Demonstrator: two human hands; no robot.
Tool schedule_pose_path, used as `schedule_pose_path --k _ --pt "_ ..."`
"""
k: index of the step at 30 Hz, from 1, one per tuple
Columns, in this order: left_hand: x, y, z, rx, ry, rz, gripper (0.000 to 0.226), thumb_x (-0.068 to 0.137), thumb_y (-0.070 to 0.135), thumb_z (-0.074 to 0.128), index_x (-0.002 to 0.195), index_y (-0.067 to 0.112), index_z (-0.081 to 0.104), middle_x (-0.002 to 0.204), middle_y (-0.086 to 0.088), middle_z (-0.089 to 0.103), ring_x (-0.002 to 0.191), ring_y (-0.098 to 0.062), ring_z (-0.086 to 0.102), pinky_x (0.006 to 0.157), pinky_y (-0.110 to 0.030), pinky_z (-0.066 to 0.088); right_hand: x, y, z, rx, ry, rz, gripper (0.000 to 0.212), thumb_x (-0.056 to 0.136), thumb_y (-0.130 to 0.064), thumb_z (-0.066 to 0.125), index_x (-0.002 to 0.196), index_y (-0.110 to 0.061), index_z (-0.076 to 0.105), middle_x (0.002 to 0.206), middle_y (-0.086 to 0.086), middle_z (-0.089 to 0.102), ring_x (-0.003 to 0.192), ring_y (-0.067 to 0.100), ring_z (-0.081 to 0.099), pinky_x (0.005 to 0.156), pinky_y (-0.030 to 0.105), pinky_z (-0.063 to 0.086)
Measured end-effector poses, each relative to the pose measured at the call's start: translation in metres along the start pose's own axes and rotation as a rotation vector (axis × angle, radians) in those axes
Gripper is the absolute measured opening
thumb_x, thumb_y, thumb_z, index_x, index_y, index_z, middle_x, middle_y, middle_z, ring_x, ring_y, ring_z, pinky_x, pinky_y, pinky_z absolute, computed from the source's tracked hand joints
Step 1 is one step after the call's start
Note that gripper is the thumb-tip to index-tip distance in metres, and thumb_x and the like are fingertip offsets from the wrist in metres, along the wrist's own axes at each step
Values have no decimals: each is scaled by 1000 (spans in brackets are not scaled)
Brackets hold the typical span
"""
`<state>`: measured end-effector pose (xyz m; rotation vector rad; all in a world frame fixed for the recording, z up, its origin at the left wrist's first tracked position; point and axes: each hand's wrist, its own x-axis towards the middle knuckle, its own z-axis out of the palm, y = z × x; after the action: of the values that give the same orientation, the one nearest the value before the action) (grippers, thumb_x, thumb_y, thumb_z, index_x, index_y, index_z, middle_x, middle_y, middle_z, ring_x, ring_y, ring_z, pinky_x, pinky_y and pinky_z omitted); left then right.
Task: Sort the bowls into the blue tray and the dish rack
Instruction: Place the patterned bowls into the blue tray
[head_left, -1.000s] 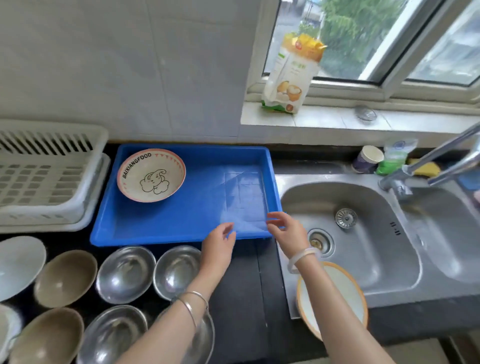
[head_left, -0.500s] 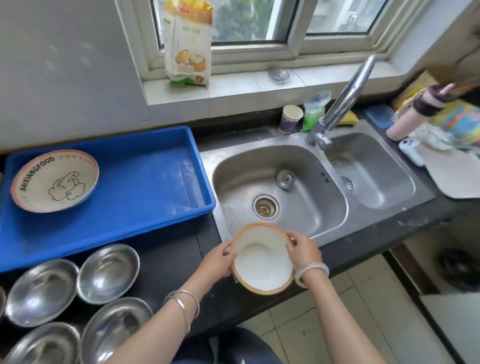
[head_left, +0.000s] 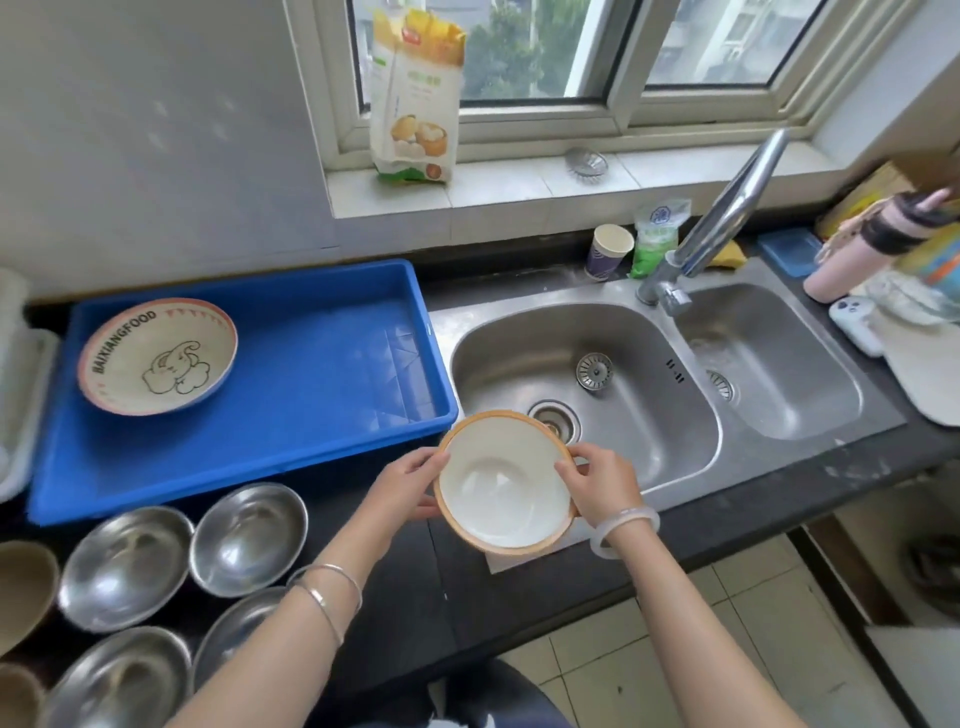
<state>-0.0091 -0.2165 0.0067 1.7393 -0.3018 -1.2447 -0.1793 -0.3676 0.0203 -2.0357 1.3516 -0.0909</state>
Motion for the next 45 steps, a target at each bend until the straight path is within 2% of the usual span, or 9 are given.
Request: schedule_pose_path --k 5,10,13,18,21,26,31,37,45 --pt "-8 15 -57 -174 117 82 25 93 44 45 101 29 64 96 7 70 85 -12 67 65 -23 50 12 -69 14 124 -21 -116 13 85 -18 60 93 -12 68 61 -1 62 41 4 57 42 14 46" --pt "-14 13 -121 -357 209 99 26 94 44 43 101 27 62 101 7 65 92 -15 62 68 -25 46 31 -142 55 116 -75 -200 18 84 -22 60 96 -12 69 87 4 70 71 20 66 68 36 58" --pt "-14 6 -157 -501 306 134 23 95 37 46 103 21 60 103 0 63 92 -19 59 74 -30 49 43 -182 87 167 -132 -193 18 84 -22 59 98 -13 67 75 0 67 56 14 65 52 26 58" --pt "-12 -3 -207 -682 643 261 18 92 28 54 103 17 62 105 -3 63 93 -16 59 74 -28 52 57 -246 141 284 -272 -159 19 84 -18 61 101 -12 63 79 10 69 56 20 68 52 31 60" --pt "-5 -8 -236 -707 708 280 26 92 30 54 113 17 62 108 -1 64 95 -16 60 83 -34 52 66 -282 168 270 -288 -217 12 84 -18 61 96 -14 63 68 4 67 55 21 67 54 35 60" --pt "18 -8 -275 -665 822 322 20 94 20 51 112 23 60 108 5 62 91 -6 59 73 -22 51 88 -328 205 210 -279 -254 13 84 -18 58 95 -15 65 68 0 63 50 17 64 49 28 59" --pt "46 -7 -307 -563 881 253 32 94 19 51 125 18 57 122 -1 60 112 -18 55 97 -36 46 107 -352 237 167 -279 -215 16 83 -18 58 98 -17 65 70 -2 62 70 29 70 72 45 60" --pt "67 -9 -327 -534 892 214 34 94 10 49 127 13 56 126 -6 60 113 -20 55 99 -38 45 115 -366 264 99 -260 -169 26 84 -13 54 107 -15 64 91 8 65 84 33 67 79 46 58" --pt "77 -15 -338 -568 866 221 39 93 4 48 132 13 52 133 -5 57 120 -19 54 103 -37 43 118 -369 276 41 -251 -161 20 86 -12 52 98 -13 69 86 10 67 83 33 67 77 40 57"
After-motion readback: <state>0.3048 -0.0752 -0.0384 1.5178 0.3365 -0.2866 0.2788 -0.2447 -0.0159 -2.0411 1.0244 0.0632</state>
